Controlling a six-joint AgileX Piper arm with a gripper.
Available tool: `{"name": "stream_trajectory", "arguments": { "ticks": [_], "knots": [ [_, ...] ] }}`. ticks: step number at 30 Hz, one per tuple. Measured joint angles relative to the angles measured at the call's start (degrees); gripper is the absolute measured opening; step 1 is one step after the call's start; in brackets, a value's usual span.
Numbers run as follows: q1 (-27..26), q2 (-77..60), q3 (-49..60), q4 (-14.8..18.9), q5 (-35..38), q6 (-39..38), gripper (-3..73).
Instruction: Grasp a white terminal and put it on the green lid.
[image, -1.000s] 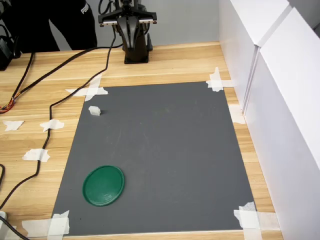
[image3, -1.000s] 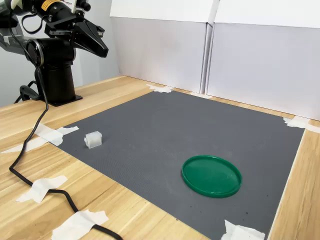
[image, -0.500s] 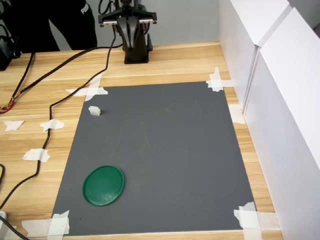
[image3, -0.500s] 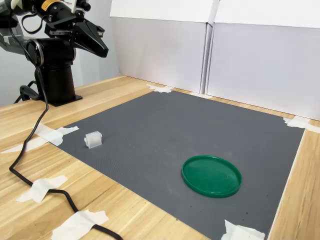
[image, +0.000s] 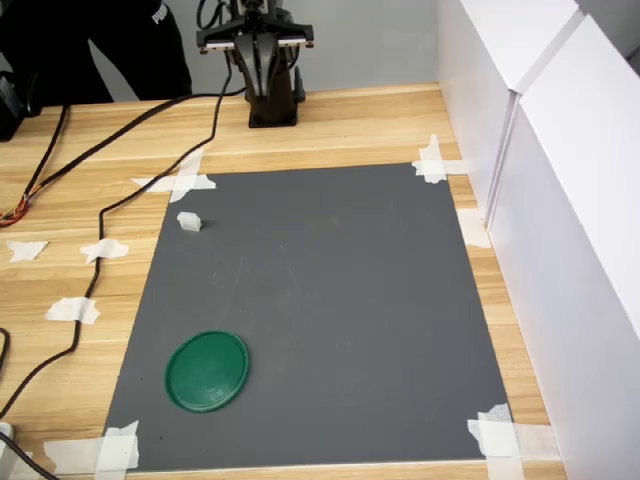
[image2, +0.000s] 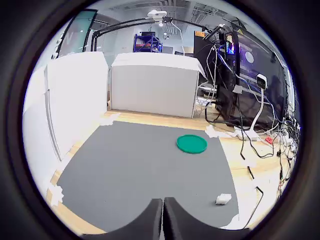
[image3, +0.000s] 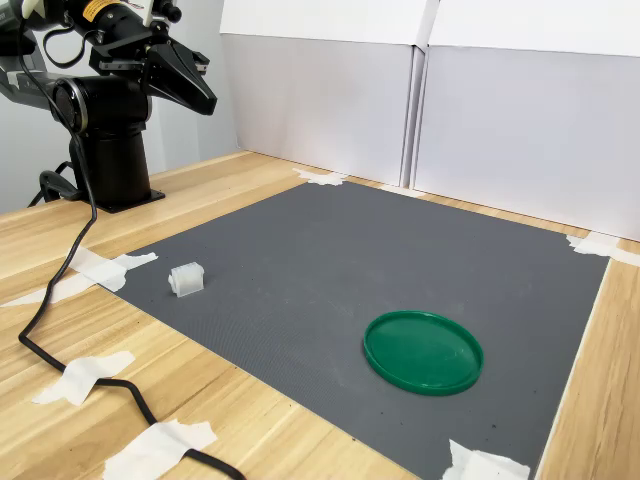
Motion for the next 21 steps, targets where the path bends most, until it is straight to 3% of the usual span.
{"name": "stream_trajectory", "arguments": {
  "ticks": [10,21],
  "knots": [
    [0.00,13.61,-5.53,0.00,-0.19,0.00,-1.6],
    [0.00,29.42,-16.55,-0.97,6.84,0.00,-1.6]
  ]
}}
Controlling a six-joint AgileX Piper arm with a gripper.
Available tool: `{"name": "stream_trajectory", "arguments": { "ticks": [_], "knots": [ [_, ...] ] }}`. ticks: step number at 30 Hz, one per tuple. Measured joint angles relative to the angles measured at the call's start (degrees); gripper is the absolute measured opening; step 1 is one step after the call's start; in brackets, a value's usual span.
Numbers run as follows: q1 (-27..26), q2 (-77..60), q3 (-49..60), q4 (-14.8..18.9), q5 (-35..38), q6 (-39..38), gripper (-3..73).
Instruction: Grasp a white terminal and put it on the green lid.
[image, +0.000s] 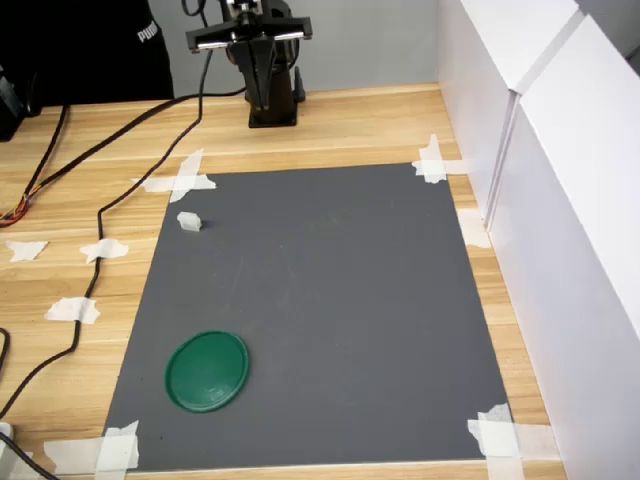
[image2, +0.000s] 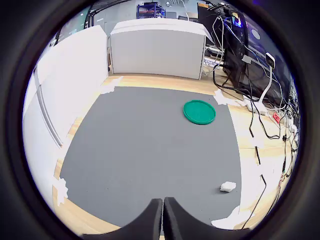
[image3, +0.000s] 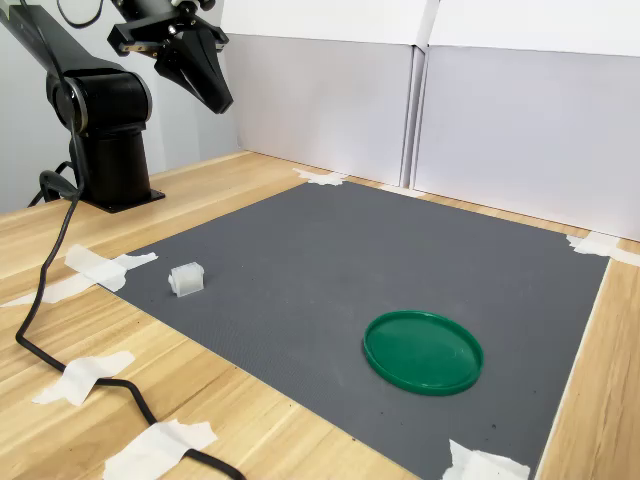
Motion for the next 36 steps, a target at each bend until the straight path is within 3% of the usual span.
{"name": "stream_trajectory", "arguments": {
  "ticks": [10,17,22,31,36],
  "knots": [
    [-0.53,13.66,-12.05,-2.21,11.37,0.00,-1.6],
    [-10.83,19.47,-17.84,-1.80,16.51,-1.79,2.2],
    [-13.94,22.24,-19.66,-0.90,21.21,-9.32,14.7],
    [-20.25,26.14,-20.82,-1.15,22.04,-12.98,53.6],
    [-23.19,29.86,-23.96,-2.18,22.52,-14.24,60.9]
  ]
}}
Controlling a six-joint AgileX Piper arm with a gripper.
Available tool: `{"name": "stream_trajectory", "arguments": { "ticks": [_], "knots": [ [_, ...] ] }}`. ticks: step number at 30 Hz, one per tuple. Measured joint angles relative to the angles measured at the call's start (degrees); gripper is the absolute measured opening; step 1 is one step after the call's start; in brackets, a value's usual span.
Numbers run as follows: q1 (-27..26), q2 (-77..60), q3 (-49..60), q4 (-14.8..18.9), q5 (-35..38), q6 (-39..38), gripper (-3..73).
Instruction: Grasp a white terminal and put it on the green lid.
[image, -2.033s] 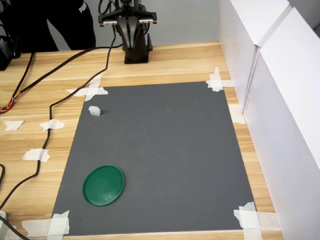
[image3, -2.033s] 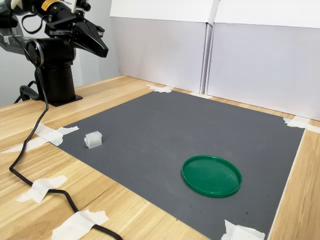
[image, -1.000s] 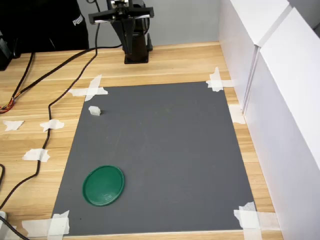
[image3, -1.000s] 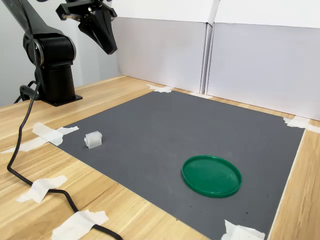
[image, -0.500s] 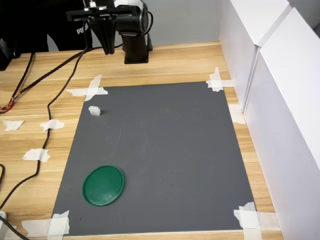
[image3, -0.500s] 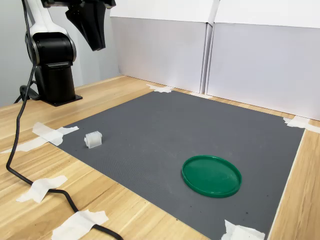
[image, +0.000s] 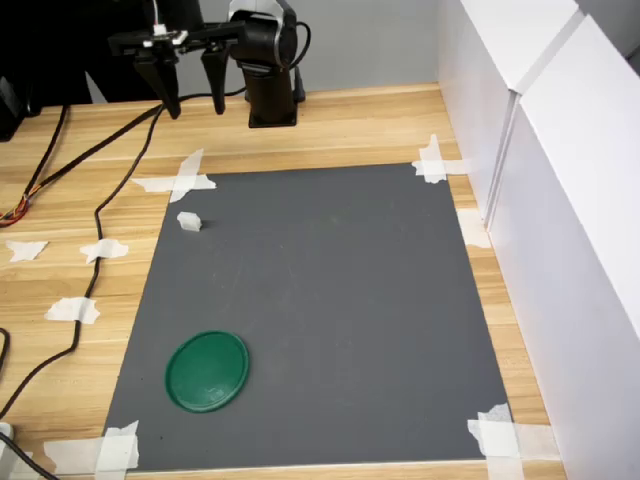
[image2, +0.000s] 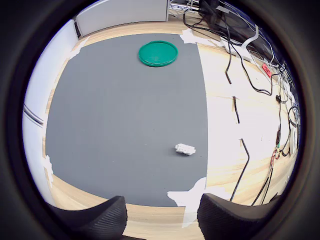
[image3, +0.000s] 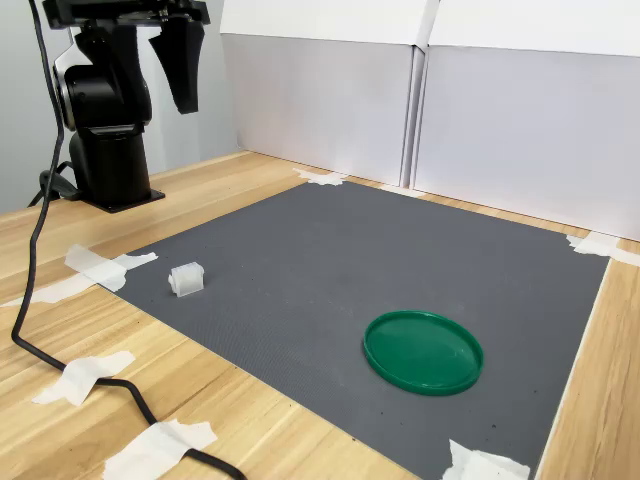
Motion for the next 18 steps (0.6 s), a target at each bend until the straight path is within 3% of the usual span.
{"name": "stream_trajectory", "arguments": {
  "ticks": [6,12,18],
  "knots": [
    [-0.24,5.73,-7.15,-1.55,4.82,-0.11,61.3],
    [-0.24,11.09,-9.85,-4.33,4.69,0.78,61.3],
    [-0.24,14.06,-9.85,-4.54,3.32,0.81,61.3]
  ]
}}
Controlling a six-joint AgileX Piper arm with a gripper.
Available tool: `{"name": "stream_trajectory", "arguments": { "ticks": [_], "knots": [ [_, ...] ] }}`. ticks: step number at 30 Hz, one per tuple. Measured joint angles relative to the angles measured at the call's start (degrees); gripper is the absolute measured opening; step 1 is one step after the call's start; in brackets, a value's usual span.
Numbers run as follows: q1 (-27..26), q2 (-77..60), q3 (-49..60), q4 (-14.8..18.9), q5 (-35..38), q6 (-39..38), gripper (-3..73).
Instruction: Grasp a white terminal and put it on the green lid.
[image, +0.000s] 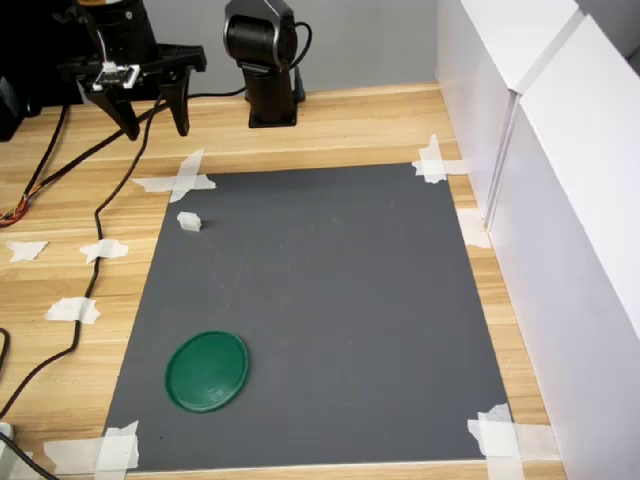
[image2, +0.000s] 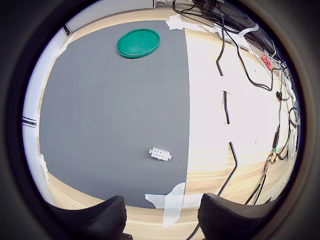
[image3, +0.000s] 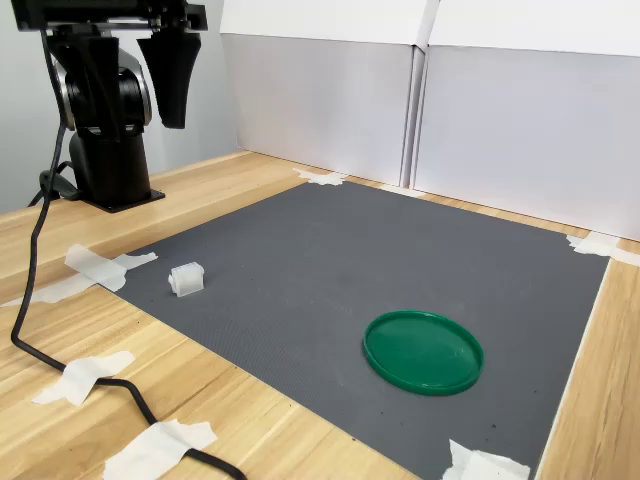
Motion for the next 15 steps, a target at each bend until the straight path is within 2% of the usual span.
{"name": "stream_trajectory", "arguments": {
  "ticks": [15],
  "knots": [
    [0.00,5.57,2.53,3.45,-9.89,-0.70,61.3]
  ]
}}
